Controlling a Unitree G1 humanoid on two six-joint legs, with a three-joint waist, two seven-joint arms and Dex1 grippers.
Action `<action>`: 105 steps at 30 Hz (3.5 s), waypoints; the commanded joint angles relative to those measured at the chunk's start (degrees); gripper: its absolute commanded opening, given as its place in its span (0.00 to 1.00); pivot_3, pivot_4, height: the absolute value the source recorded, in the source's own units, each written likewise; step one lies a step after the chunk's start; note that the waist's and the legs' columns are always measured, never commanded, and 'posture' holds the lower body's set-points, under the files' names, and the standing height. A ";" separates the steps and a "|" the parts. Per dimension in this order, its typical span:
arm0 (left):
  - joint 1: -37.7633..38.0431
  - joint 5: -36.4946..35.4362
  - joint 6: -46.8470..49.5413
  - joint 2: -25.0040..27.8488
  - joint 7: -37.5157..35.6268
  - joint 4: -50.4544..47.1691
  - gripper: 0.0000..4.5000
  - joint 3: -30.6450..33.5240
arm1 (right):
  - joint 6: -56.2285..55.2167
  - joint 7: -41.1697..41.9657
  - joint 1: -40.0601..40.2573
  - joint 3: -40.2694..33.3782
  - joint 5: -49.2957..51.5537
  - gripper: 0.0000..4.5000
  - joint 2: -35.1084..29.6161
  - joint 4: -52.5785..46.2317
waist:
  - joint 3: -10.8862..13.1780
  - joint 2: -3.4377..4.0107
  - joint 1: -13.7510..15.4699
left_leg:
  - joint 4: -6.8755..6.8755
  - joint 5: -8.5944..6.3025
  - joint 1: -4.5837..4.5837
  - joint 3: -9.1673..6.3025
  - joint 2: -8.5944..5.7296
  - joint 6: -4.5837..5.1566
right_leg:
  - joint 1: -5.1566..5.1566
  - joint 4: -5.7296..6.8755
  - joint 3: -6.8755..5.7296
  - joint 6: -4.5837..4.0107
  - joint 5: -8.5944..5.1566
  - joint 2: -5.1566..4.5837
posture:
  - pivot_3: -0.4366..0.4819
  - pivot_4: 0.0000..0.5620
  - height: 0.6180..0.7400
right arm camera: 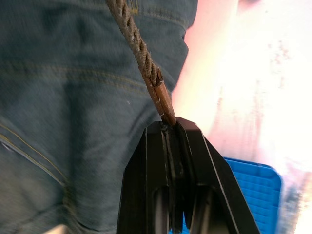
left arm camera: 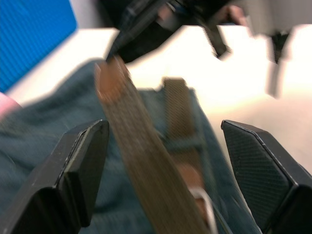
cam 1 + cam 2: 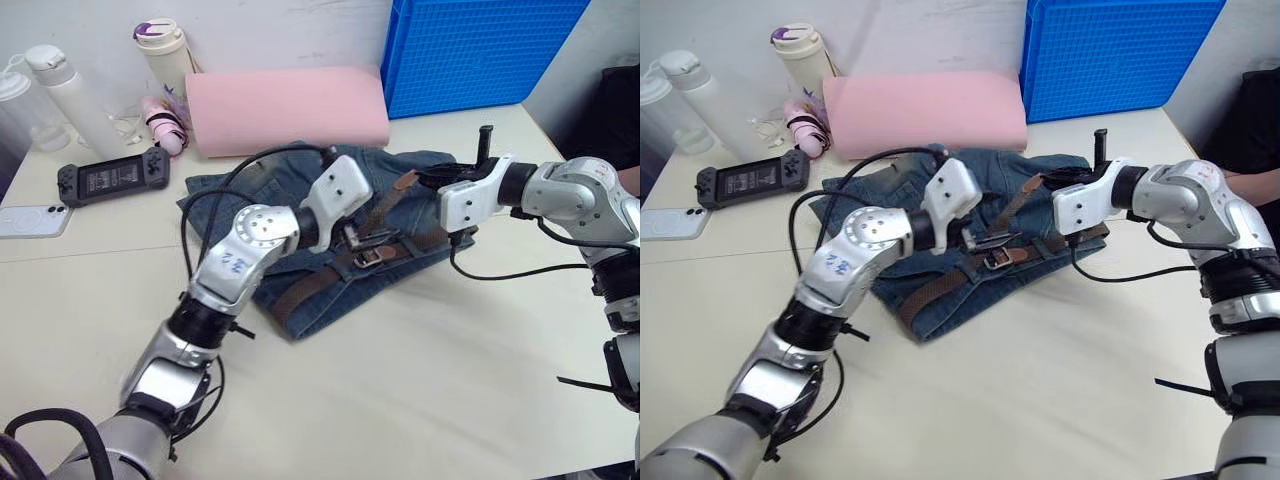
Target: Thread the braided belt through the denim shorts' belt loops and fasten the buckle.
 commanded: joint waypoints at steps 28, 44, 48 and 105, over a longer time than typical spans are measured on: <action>0.59 9.27 1.15 -6.09 2.41 4.11 0.00 5.67 | 26.11 15.13 14.85 -10.73 17.67 0.83 -1.38 -24.42 | 0.00 0.00 1.37 | 0.54 -0.03 -0.14 -0.02 -0.05 0.05 | -0.03 0.26 0.00 0.04 0.02 -0.05 | 0.48 0.27 1.00; 6.86 10.05 1.00 -1.16 -4.47 0.35 0.00 2.48 | 42.93 10.75 31.78 -10.37 19.42 0.20 3.37 -39.79 | -0.02 -0.01 1.48 | 0.76 -0.10 -0.23 -0.09 -0.09 0.11 | -0.08 0.42 0.02 0.10 0.06 -0.08 | 0.48 0.27 1.00; 8.09 10.62 1.30 0.12 -4.30 -0.41 0.00 2.95 | 42.47 9.39 31.20 -10.75 19.01 0.20 4.74 -38.41 | -0.03 -0.02 1.55 | 0.75 -0.09 -0.24 -0.10 -0.12 0.12 | -0.09 0.41 0.03 0.10 0.06 -0.10 | 0.48 0.27 1.00; 10.78 11.77 1.83 1.95 -3.73 -3.96 0.00 3.33 | 38.78 17.86 17.48 -5.17 13.71 0.76 8.37 -20.18 | -0.05 -0.05 1.38 | 0.76 -0.10 -0.24 -0.09 -0.12 0.13 | -0.12 0.46 0.05 0.10 0.06 -0.09 | 0.48 0.27 1.00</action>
